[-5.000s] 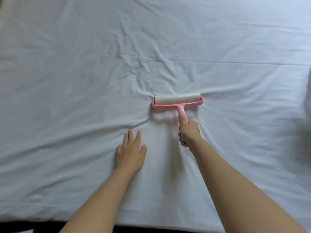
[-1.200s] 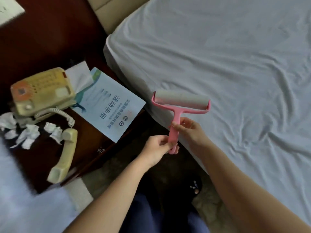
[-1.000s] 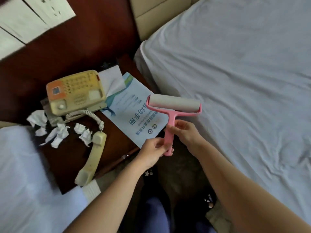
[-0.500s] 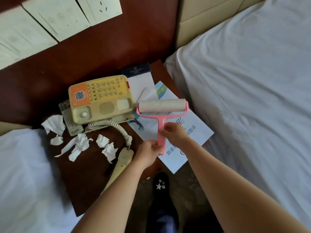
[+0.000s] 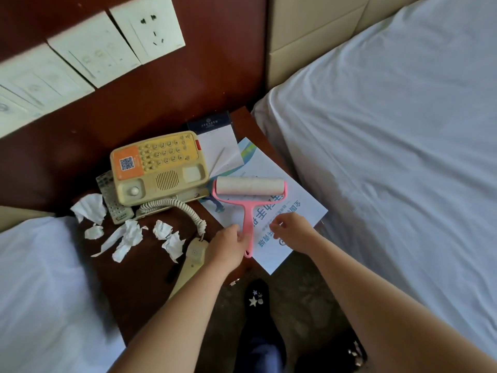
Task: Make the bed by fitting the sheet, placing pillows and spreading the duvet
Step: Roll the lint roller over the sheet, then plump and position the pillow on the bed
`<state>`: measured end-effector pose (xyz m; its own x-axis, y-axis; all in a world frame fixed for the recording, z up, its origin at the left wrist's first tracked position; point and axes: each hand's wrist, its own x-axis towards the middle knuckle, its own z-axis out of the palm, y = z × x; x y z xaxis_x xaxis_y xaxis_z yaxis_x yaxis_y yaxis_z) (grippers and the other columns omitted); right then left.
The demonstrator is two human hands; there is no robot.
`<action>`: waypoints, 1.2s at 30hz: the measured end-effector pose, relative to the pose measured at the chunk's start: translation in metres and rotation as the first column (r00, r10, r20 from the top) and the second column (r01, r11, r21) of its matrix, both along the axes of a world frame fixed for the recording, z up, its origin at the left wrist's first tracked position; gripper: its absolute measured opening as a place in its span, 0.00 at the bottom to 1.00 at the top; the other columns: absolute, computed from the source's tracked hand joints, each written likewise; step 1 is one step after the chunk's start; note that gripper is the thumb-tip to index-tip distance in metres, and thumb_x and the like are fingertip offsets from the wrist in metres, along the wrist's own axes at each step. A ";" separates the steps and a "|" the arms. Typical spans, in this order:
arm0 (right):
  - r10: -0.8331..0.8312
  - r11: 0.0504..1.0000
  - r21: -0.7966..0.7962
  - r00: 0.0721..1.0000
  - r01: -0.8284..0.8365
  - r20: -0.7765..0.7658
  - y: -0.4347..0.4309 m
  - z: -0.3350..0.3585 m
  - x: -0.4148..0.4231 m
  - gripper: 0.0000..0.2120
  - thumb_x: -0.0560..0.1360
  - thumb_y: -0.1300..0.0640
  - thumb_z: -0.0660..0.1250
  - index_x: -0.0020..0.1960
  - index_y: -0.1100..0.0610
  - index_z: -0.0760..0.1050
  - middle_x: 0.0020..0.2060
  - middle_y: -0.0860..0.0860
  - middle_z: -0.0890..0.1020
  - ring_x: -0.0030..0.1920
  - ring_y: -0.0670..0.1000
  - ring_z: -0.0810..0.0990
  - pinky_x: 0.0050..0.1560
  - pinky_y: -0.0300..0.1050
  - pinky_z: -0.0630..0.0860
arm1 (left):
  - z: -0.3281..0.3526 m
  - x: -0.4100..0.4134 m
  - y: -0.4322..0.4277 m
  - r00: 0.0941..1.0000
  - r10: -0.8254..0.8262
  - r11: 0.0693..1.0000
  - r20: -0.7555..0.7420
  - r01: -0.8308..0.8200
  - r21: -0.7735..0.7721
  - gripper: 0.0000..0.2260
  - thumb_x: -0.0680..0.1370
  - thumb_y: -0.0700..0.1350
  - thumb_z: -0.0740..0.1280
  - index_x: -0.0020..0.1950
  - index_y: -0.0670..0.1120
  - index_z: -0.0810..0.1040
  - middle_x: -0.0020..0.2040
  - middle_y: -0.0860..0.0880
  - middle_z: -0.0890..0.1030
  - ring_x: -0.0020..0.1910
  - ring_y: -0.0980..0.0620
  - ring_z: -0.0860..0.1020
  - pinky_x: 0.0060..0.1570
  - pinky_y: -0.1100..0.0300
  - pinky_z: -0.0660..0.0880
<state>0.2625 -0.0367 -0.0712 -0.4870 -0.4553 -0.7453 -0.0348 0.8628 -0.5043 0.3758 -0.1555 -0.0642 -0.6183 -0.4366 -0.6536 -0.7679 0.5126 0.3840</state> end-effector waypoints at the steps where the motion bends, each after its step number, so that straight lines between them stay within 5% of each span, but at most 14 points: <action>1: 0.016 1.000 0.007 1.000 -0.016 -0.003 0.009 0.007 -0.003 0.13 0.80 0.52 0.59 0.60 0.57 0.75 0.54 0.53 0.79 0.42 0.47 0.78 0.43 0.40 0.76 | 0.008 -0.004 0.002 0.999 -0.040 0.999 -0.008 0.040 0.011 0.11 0.80 0.52 0.58 0.49 0.45 0.73 0.49 0.50 0.78 0.44 0.53 0.74 0.40 0.60 0.68; 7: 0.137 0.988 0.092 0.986 -0.128 -0.099 0.079 0.060 -0.031 0.12 0.80 0.53 0.56 0.53 0.57 0.76 0.52 0.53 0.78 0.51 0.53 0.77 0.52 0.47 0.75 | 0.062 -0.041 0.031 0.932 -0.350 0.934 0.096 0.340 0.110 0.11 0.81 0.52 0.57 0.43 0.47 0.69 0.45 0.48 0.75 0.41 0.52 0.74 0.34 0.62 0.67; 10: 0.117 0.988 0.117 0.974 -0.096 -0.193 0.121 0.099 -0.052 0.13 0.79 0.55 0.56 0.54 0.60 0.77 0.47 0.53 0.78 0.46 0.51 0.74 0.51 0.47 0.73 | 0.101 -0.073 0.059 0.878 -0.462 0.887 0.121 0.457 0.072 0.11 0.81 0.52 0.56 0.46 0.46 0.70 0.48 0.46 0.76 0.41 0.52 0.75 0.36 0.62 0.68; 16: 0.020 0.997 0.071 0.933 0.006 -0.360 0.225 0.197 -0.101 0.07 0.77 0.55 0.60 0.45 0.52 0.76 0.48 0.54 0.82 0.52 0.56 0.79 0.51 0.44 0.73 | 0.214 -0.150 0.146 0.742 -0.668 0.733 0.065 0.670 -0.115 0.12 0.81 0.51 0.57 0.48 0.43 0.70 0.49 0.43 0.75 0.46 0.46 0.72 0.44 0.56 0.66; 23: -0.023 0.995 0.066 0.837 0.071 -0.547 0.351 0.310 -0.144 0.09 0.78 0.55 0.60 0.51 0.56 0.79 0.50 0.54 0.82 0.55 0.55 0.78 0.53 0.42 0.72 | 0.330 -0.218 0.261 0.583 -0.812 0.553 0.028 0.784 -0.282 0.17 0.81 0.54 0.56 0.58 0.43 0.73 0.58 0.44 0.76 0.54 0.44 0.75 0.56 0.50 0.72; 36: 0.038 0.962 0.202 0.640 0.185 -0.768 0.534 0.448 -0.156 0.08 0.78 0.48 0.59 0.49 0.48 0.75 0.48 0.52 0.76 0.48 0.55 0.75 0.48 0.45 0.71 | 0.486 -0.259 0.445 0.348 -0.935 0.256 0.068 0.794 -0.552 0.18 0.81 0.55 0.54 0.63 0.45 0.71 0.61 0.46 0.74 0.56 0.46 0.74 0.49 0.54 0.70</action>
